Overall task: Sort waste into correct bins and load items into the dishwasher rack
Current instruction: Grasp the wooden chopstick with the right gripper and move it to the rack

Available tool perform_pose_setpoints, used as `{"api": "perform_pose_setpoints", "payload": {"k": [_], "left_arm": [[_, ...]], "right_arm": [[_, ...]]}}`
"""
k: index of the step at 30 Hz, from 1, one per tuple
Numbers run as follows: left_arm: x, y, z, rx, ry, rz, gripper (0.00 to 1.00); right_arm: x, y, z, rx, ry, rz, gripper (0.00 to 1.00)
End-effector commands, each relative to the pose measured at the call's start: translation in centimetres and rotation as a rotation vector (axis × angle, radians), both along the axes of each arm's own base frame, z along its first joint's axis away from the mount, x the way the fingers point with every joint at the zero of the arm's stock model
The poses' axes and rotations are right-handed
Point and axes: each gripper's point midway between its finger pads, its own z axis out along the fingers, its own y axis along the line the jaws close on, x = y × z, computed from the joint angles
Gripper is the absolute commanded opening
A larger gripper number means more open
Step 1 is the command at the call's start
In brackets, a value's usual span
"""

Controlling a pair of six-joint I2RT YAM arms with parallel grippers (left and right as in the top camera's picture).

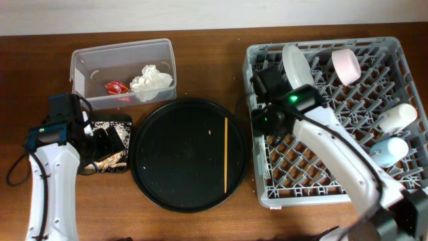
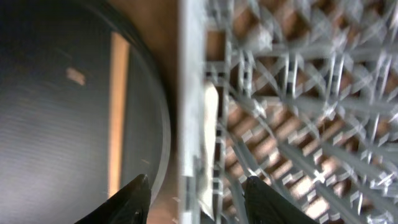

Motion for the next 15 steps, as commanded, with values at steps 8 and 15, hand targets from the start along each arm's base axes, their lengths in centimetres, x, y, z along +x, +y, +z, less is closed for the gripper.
{"api": "perform_pose_setpoints", "payload": {"k": [8,15], "left_arm": [[0.0,0.0,0.5,-0.003,-0.014,0.011,0.99],[0.0,0.0,0.5,-0.003,-0.014,0.011,0.99]], "right_arm": [[-2.5,9.2,-13.5,-0.065,0.289,0.073,0.51],[-3.2,9.6,-16.6,-0.094,0.343,0.085,0.46]]}}
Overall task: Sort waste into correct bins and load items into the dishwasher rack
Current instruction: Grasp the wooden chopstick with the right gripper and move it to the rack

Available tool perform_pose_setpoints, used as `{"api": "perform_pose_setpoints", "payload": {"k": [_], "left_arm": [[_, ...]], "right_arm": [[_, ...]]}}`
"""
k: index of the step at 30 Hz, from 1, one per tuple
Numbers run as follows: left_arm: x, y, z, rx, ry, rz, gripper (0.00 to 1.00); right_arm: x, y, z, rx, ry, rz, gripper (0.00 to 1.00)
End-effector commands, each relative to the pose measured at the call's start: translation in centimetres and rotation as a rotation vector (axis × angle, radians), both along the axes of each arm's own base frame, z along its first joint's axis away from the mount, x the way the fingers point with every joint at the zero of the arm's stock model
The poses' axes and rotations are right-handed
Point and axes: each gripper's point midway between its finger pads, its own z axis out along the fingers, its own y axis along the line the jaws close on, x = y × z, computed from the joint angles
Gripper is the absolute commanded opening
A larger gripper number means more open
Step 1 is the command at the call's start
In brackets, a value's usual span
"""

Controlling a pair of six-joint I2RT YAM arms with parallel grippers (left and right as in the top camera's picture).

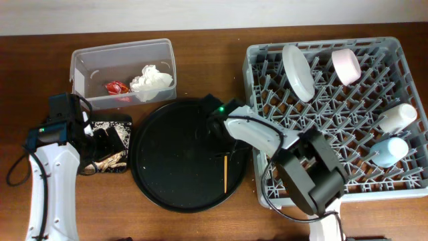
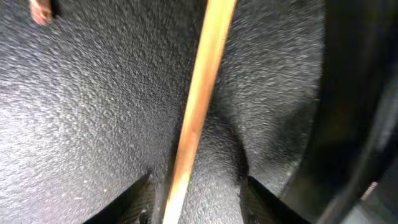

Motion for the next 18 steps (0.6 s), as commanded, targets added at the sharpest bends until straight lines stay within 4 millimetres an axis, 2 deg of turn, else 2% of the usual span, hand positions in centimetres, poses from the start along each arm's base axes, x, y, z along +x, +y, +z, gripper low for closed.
{"api": "perform_pose_setpoints", "payload": {"k": [1,3,7,8,9,11,12,14,15,16,18], "left_arm": [[0.1,0.0,0.5,-0.001,-0.018,0.011,1.00],[0.1,0.0,0.5,-0.001,-0.019,0.011,0.99],[0.1,0.0,0.5,-0.001,-0.018,0.011,0.99],[0.1,0.0,0.5,-0.001,-0.019,0.011,0.99],[0.1,0.0,0.5,-0.001,-0.019,0.011,0.99],[0.1,0.0,0.5,-0.001,-0.019,0.011,0.99],[0.1,0.0,0.5,-0.001,-0.018,0.011,0.99],[0.1,0.0,0.5,-0.001,-0.018,0.011,0.99],[0.1,0.0,0.5,-0.001,-0.018,0.011,0.99],[0.1,0.0,0.5,-0.001,-0.018,0.011,0.99],[0.1,0.0,0.5,-0.001,-0.019,0.011,0.99]], "right_arm": [[-0.7,0.4,-0.8,-0.004,0.012,0.009,0.44],[-1.6,-0.2,-1.8,-0.017,0.031,0.009,0.26],[-2.0,-0.3,-2.0,-0.013,0.048,0.009,0.09],[-2.0,-0.3,-1.7,-0.010,0.045,0.008,0.04],[-1.8,-0.2,-0.8,0.003,0.027,0.008,0.04],[-0.7,0.4,3.0,0.048,-0.055,0.011,0.04],[0.6,0.2,7.4,0.076,-0.153,0.006,0.04],[1.9,-1.4,14.1,0.117,-0.306,0.016,0.04],[2.4,-4.5,17.8,0.101,-0.401,-0.042,0.04],[2.5,-8.5,20.1,0.082,-0.437,-0.070,0.04],[2.0,-11.5,19.2,0.038,-0.368,-0.080,0.04]]}}
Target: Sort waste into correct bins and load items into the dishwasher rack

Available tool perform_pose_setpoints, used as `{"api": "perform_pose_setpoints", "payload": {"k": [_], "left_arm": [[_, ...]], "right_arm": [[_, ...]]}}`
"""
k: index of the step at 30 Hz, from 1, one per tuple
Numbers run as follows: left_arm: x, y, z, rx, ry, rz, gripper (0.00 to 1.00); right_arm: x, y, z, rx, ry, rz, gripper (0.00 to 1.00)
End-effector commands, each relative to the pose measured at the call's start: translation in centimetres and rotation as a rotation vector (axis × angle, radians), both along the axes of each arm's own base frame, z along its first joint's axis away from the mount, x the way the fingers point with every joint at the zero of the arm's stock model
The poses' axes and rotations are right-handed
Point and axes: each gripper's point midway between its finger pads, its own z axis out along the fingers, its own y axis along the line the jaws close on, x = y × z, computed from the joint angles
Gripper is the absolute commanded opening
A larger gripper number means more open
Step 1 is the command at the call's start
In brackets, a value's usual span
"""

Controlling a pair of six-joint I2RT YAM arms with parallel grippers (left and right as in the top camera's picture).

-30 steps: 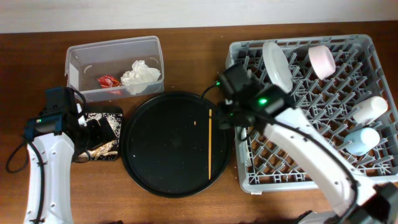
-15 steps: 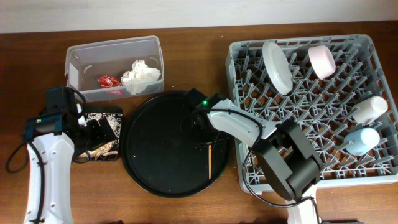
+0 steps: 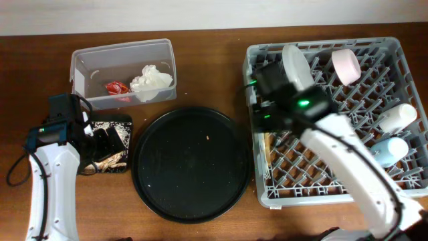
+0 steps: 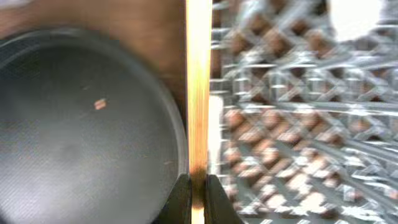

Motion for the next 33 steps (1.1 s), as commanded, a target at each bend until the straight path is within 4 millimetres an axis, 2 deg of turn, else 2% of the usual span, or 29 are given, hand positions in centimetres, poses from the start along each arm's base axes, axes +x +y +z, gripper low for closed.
{"api": "perform_pose_setpoints", "payload": {"k": [1,2,4,6,7,8,9,10,11,12,13,14,15,16,17,18,19,20,21,22,24,26,28,30,33], "left_arm": [[0.1,0.0,0.5,-0.001,-0.019,0.012,0.99],[0.1,0.0,0.5,-0.001,-0.019,0.012,0.99],[0.1,0.1,0.5,-0.001,-0.019,0.012,0.99],[0.1,0.0,0.5,-0.001,-0.019,0.012,0.99],[0.1,0.0,0.5,-0.001,-0.019,0.012,0.99],[0.1,0.0,0.5,-0.002,-0.018,0.012,0.99],[0.1,0.0,0.5,-0.002,-0.015,0.011,0.99],[0.1,-0.1,0.5,-0.007,-0.017,0.010,0.99],[0.5,-1.3,0.5,-0.066,-0.036,-0.026,0.99],[1.3,-2.7,0.7,-0.099,-0.066,-0.109,0.99],[2.2,-4.3,0.9,-0.097,-0.095,-0.209,0.99],[3.6,-7.1,1.3,-0.074,-0.146,-0.377,0.99],[4.3,-9.0,1.6,-0.062,-0.177,-0.474,0.99],[4.8,-12.9,1.9,-0.047,-0.219,-0.658,0.99],[4.2,-14.7,1.8,-0.043,-0.211,-0.761,0.99],[2.9,-15.4,1.4,-0.045,-0.165,-0.821,0.99],[1.6,-14.9,1.0,-0.054,-0.106,-0.809,0.99],[0.6,-13.4,0.8,-0.077,-0.049,-0.698,0.99],[0.4,-12.3,1.2,-0.082,-0.056,-0.638,0.99],[0.7,-11.1,3.7,-0.049,-0.198,-0.603,0.99],[-0.7,-10.5,7.6,0.020,-0.472,-0.586,0.99],[-4.3,-9.3,9.7,0.093,-0.708,-0.502,1.00],[-6.9,-9.1,12.4,0.127,-0.882,-0.494,0.99],[-8.7,-9.0,13.9,0.145,-0.973,-0.489,0.99],[-8.9,-9.0,13.7,0.143,-0.966,-0.489,0.99]], "right_arm": [[-0.5,-3.3,-2.8,-0.093,0.097,0.022,0.04],[-0.9,-3.7,-4.5,-0.107,0.134,0.019,0.04],[-2.2,-2.8,-9.6,-0.048,0.201,0.041,0.04],[-2.2,-2.4,-11.3,-0.025,0.194,0.047,0.04],[-1.8,-2.2,-11.3,-0.019,0.179,0.047,0.05],[-1.5,-2.2,-11.2,-0.017,0.165,0.047,0.27],[-1.3,-2.1,-11.0,-0.015,0.157,0.046,0.33],[-0.8,-2.0,-9.8,-0.009,0.129,0.046,0.36],[0.3,-2.1,-6.9,0.010,0.059,0.035,0.49],[1.2,-2.7,-4.6,0.014,0.008,0.014,0.57],[1.9,-3.8,-2.0,0.034,-0.041,-0.022,0.72],[2.4,-4.3,-0.5,0.080,-0.065,0.003,0.76],[2.6,-4.2,0.2,0.135,-0.071,0.056,0.79],[2.6,-4.7,0.4,0.185,-0.067,0.123,0.94],[2.2,-5.6,0.3,0.208,-0.045,0.141,0.98],[1.7,-7.0,0.0,0.211,-0.019,0.099,0.98],[1.4,-8.2,0.0,0.210,-0.004,0.060,0.98],[0.7,-9.7,0.4,0.207,-0.010,0.026,0.98],[0.1,-10.2,1.1,0.193,-0.048,0.038,0.98],[-1.3,-10.6,2.7,0.175,-0.181,0.043,0.98],[-4.2,-10.7,3.5,0.157,-0.383,0.055,0.98],[-8.3,-12.0,3.3,0.076,-0.534,0.014,0.98],[-11.2,-11.9,3.8,0.072,-0.638,0.019,0.98],[-12.4,-11.9,4.3,0.070,-0.675,0.020,0.98],[-12.5,-11.9,4.0,0.071,-0.662,0.020,0.98]]}}
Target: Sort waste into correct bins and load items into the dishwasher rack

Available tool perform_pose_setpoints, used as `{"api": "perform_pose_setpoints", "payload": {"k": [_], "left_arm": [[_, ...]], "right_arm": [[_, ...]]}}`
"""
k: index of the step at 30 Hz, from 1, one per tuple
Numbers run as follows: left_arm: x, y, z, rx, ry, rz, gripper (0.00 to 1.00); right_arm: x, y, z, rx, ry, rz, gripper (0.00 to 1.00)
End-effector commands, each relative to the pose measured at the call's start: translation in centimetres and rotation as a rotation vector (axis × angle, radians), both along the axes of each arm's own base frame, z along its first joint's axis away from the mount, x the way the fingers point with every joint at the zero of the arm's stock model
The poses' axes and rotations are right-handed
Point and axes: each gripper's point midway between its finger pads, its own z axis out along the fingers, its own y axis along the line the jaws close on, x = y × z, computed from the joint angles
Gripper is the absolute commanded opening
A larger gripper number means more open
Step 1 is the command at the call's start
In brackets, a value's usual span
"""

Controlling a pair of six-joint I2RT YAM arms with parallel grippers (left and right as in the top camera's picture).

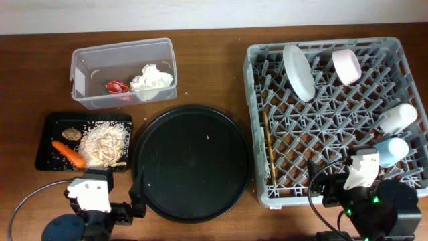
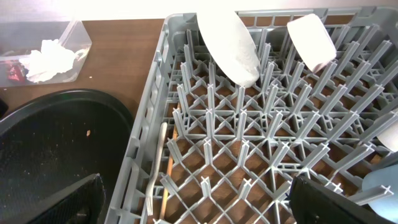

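Note:
A wooden chopstick (image 1: 267, 144) lies in the left column of the grey dishwasher rack (image 1: 253, 100), beside a white fork (image 2: 154, 177). The chopstick (image 2: 169, 180) also shows in the right wrist view. A white plate (image 1: 297, 70), a pink cup (image 1: 346, 65), a white cup (image 1: 397, 116) and a blue cup (image 1: 389, 150) stand in the rack. My right gripper (image 2: 196, 208) hangs wide open and empty over the rack's near side. My left gripper (image 1: 101, 193) sits at the table's near edge, with a dark finger showing on each side of its white block.
A round black tray (image 1: 190, 163) holding a few crumbs lies in the middle. A clear bin (image 1: 124, 70) at the back left holds a crumpled tissue and a red wrapper. A small black tray (image 1: 83, 140) carries a carrot, rice and scraps.
The right gripper, which held the chopstick upright at the rack's left edge, is now open and back at the near edge. The chopstick lies in the rack. The left arm has left the food tray.
The chopstick lay on the round black tray while the open right gripper hung over the rack's left edge. Then the gripper was down around the chopstick, then shut on it at the rack. Now the chopstick rests in the rack and both arms are withdrawn.

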Motion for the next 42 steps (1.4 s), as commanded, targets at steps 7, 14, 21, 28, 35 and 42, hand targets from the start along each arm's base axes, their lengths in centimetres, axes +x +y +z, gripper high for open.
{"api": "perform_pose_setpoints", "payload": {"k": [7,14,21,28,35,42], "left_arm": [[-1.9,0.4,-3.9,0.005,0.175,0.019,0.99],[-2.7,0.4,-5.0,0.009,0.230,0.019,0.99],[-2.7,0.4,-5.0,0.009,0.230,0.019,0.99],[-2.7,0.4,-5.0,0.009,0.230,0.019,0.99],[-2.7,0.4,-5.0,0.009,0.230,0.019,0.99],[-2.7,0.6,-5.0,0.016,0.226,0.024,0.99]], "right_arm": [[-0.5,-2.8,-0.1,-0.120,-0.020,-0.120,0.98],[0.9,-0.3,-2.7,-0.051,-0.340,-0.003,0.98],[4.8,-0.5,-3.7,-0.166,-0.584,0.010,0.98],[5.5,-0.5,-8.8,-0.124,-0.469,0.004,0.98],[5.5,-0.5,-8.8,-0.124,-0.469,0.004,0.98],[5.5,-0.5,-8.8,-0.124,-0.469,0.004,0.98]]}}
